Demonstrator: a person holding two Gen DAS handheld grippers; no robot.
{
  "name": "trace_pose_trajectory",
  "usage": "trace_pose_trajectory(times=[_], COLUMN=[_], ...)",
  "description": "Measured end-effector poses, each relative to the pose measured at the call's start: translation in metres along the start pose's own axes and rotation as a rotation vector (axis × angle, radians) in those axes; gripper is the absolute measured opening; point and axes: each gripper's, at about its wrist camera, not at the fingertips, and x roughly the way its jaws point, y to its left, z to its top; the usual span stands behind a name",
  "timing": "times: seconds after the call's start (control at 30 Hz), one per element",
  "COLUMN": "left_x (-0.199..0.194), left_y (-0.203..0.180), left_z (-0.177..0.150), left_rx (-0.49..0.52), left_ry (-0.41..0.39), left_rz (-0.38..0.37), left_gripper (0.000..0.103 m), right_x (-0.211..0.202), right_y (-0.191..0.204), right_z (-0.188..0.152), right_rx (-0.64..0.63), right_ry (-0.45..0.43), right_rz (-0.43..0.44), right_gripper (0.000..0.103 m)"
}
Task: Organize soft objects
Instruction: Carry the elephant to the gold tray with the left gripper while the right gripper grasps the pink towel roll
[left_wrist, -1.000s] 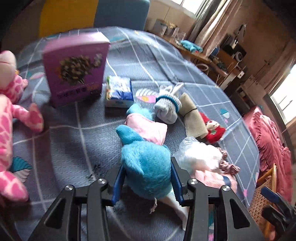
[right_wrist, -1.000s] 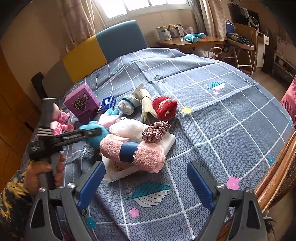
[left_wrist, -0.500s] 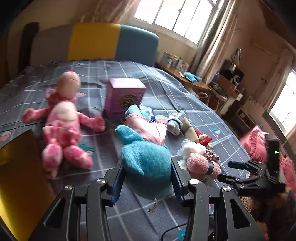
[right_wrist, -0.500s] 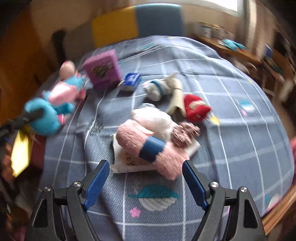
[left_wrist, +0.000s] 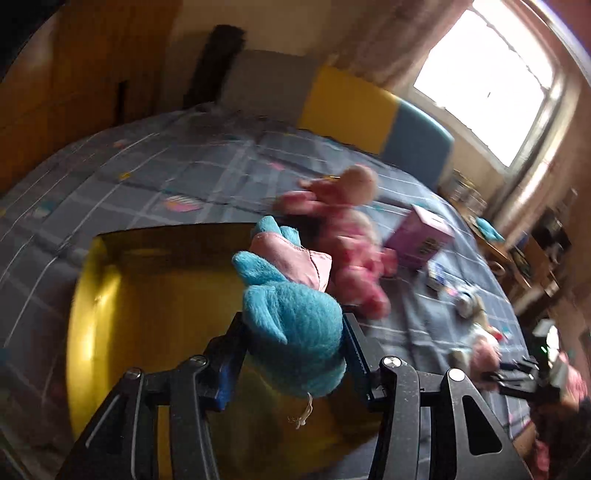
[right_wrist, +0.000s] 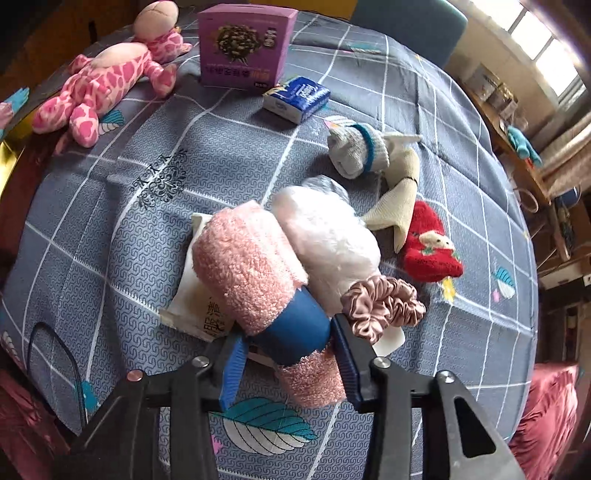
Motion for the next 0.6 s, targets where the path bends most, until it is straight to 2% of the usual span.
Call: trace_pose_trajectory(times=[0.13,0.27,0.4,0.43,0.5,0.6], left_x=[0.01,0.031,0.052,0.056,0.062,0.051], left_y=[0.037,0.043,0.029,0.025,0.02,0.009], left_z=[0.0,0.003,0.01,0.011,0.015,0.012], left_rx=[-0.07,-0.064,-0.045,-0.026,-0.011,0.035], left_ry=[0.017,0.037,0.039,0.032,0.043,0.002], left_rz=[0.048,0.062,0.054,0.083,0.083,0.128], left_gripper=[0.05,0.051,0.058,0.06,0.063,0.075], right_x=[-0.014,-0.035,-0.053,-0.059,-0.064,-0.071], right_y=[0.014,0.024,0.042,0.047,0.06,0.082], right_z=[0.0,0.0,0.002,0.003,0.007,0.01], right_rx=[-0.003,0.026,0.048,0.048,0.042,0.018], right_ry=[-0.028,-0.075,-0.134,-0.15,-0.17,-0.193], right_rz=[-0.019,0.003,0.056,0.073,0.096,0.128], right_gripper=[0.042,0.042,0.042,0.042,0.042,0.042])
